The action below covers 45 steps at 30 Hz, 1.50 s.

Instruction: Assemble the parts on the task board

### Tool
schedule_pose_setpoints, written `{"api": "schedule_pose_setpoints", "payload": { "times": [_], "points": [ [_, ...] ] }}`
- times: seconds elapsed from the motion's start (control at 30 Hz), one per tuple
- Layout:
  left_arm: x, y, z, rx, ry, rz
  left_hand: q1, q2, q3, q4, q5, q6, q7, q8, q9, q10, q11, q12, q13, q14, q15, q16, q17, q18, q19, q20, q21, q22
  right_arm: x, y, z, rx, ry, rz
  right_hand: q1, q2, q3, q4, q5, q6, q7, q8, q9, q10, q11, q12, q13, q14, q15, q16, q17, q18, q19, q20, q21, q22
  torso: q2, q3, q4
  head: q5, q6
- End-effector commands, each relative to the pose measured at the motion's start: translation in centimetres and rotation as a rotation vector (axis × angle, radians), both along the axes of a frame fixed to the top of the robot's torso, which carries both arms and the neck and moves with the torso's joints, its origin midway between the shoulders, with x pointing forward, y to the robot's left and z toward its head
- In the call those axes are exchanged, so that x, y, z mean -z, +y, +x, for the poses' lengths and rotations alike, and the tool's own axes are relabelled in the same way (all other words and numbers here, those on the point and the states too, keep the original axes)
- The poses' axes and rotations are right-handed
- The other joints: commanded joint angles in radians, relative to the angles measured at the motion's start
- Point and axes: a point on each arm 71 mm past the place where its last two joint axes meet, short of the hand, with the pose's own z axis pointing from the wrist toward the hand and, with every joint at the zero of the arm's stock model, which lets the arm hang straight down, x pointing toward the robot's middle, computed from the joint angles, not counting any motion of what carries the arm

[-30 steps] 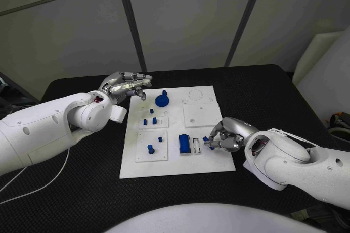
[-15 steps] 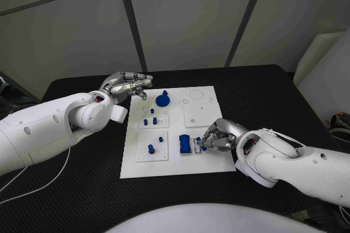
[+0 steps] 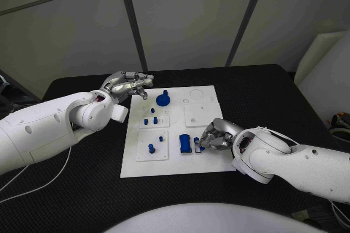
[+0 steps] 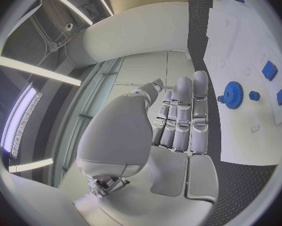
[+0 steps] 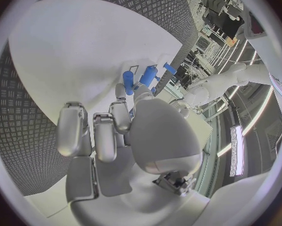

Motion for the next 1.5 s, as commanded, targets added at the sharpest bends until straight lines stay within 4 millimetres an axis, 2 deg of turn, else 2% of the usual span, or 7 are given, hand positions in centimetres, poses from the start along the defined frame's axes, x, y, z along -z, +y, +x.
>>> {"api": "schedule_pose_setpoints", "payload": {
  "times": [0.03, 0.17, 0.2, 0.3, 0.5, 1.0, 1.5],
  "points": [
    [-0.12, -0.23, -0.04, 0.017, -0.001, -0.005, -0.001, 0.007, -0.002, 0.001, 0.006, -0.007, 0.002, 0.007, -0.001, -0.006, 0.002, 0.006, -0.001, -0.006, 0.002, -0.003, -0.001, -0.018, 0.004, 0.002, -0.007, -0.001, 0.32, 0.37, -0.2, -0.025, 0.033, -0.009, -0.015, 0.001, -0.003, 0.009, 0.001, 0.008, 0.001, -0.003, 0.0, 0.014, -0.012, -0.008, 0.008, 0.082, 0.001, 0.001, 0.155, -0.004, 0.004, 0.0, 0.0, 0.049, 0.0, 0.0007, -0.0005, 0.001, -0.001],
    [-0.11, -0.22, -0.04, 0.018, 0.0, -0.004, -0.001, 0.007, -0.002, 0.001, 0.006, -0.007, 0.002, 0.006, -0.001, -0.007, 0.002, 0.006, -0.001, -0.006, 0.002, -0.003, -0.001, -0.018, 0.004, 0.002, -0.007, -0.001, 0.37, 0.36, -0.16, -0.025, 0.035, -0.011, -0.029, -0.002, -0.009, 0.018, -0.01, 0.013, 0.0, 0.0, 0.004, 0.015, -0.013, -0.008, 0.009, 0.082, 0.001, 0.0, 0.155, -0.004, 0.003, 0.0, -0.001, 0.048, 0.0, 0.0004, -0.0003, 0.001, 0.0],
    [-0.11, -0.22, -0.04, 0.018, 0.0, -0.004, -0.001, 0.007, -0.002, 0.001, 0.006, -0.007, 0.002, 0.006, -0.001, -0.007, 0.002, 0.006, -0.001, -0.006, 0.002, -0.003, -0.001, -0.018, 0.004, 0.002, -0.007, -0.001, 0.37, 0.36, -0.16, -0.025, 0.035, -0.011, -0.037, -0.002, -0.013, 0.024, -0.005, 0.013, 0.0, 0.001, 0.006, 0.015, -0.013, -0.007, 0.009, 0.082, 0.001, 0.001, 0.155, -0.004, 0.003, 0.0, -0.001, 0.048, 0.0, 0.0004, -0.0003, 0.001, 0.0],
    [-0.1, -0.22, -0.03, 0.018, 0.001, -0.004, -0.001, 0.007, -0.002, 0.001, 0.006, -0.007, 0.002, 0.006, -0.001, -0.007, 0.002, 0.006, -0.001, -0.006, 0.002, -0.003, -0.001, -0.018, 0.004, 0.002, -0.007, -0.001, 0.37, 0.38, -0.16, -0.025, 0.035, -0.01, -0.08, -0.002, -0.037, 0.044, 0.049, 0.015, 0.0, 0.004, 0.012, 0.017, -0.013, -0.005, 0.011, 0.082, 0.001, 0.001, 0.156, -0.004, 0.003, -0.001, -0.001, 0.049, -0.001, 0.0006, -0.0003, 0.001, 0.001],
    [-0.09, -0.21, -0.03, 0.018, 0.001, -0.004, -0.001, 0.007, -0.002, 0.001, 0.006, -0.007, 0.002, 0.006, -0.001, -0.007, 0.002, 0.006, -0.001, -0.006, 0.002, -0.003, -0.001, -0.018, 0.004, 0.002, -0.007, -0.001, 0.34, 0.47, -0.26, -0.033, 0.038, -0.011, -0.15, 0.015, -0.075, 0.047, 0.061, 0.021, -0.003, 0.012, 0.022, 0.02, -0.015, -0.001, 0.015, 0.083, 0.0, 0.002, 0.158, -0.004, 0.004, -0.001, 0.0, 0.051, -0.001, 0.0007, -0.0005, 0.0, 0.002],
    [-0.08, -0.2, -0.01, 0.018, 0.002, -0.003, -0.002, 0.007, -0.003, 0.001, 0.006, -0.008, 0.002, 0.006, -0.002, -0.007, 0.002, 0.006, -0.001, -0.006, 0.002, -0.003, -0.001, -0.018, 0.004, 0.002, -0.007, -0.001, 0.04, 0.41, -0.47, -0.045, 0.015, -0.022, -0.188, 0.045, -0.104, 0.047, 0.075, 0.044, -0.019, 0.042, 0.046, 0.033, -0.027, 0.022, 0.033, 0.085, -0.01, 0.008, 0.17, -0.006, 0.01, -0.008, 0.006, 0.059, 0.0, 0.0009, -0.0003, -0.004, 0.005],
    [-0.07, -0.17, 0.0, 0.017, 0.002, -0.003, -0.002, 0.007, -0.003, 0.001, 0.006, -0.008, 0.002, 0.006, -0.002, -0.008, 0.002, 0.006, -0.002, -0.007, 0.002, -0.003, -0.002, -0.018, 0.004, 0.002, -0.008, -0.002, -0.15, 0.49, -0.52, -0.049, -0.004, -0.023, -0.208, 0.054, -0.12, 0.048, 0.079, 0.045, -0.022, 0.053, 0.055, 0.038, -0.03, 0.032, 0.04, 0.086, -0.013, 0.01, 0.175, -0.007, 0.013, -0.012, 0.009, 0.063, 0.0, 0.0006, -0.0008, -0.004, 0.007]
  ]
}}
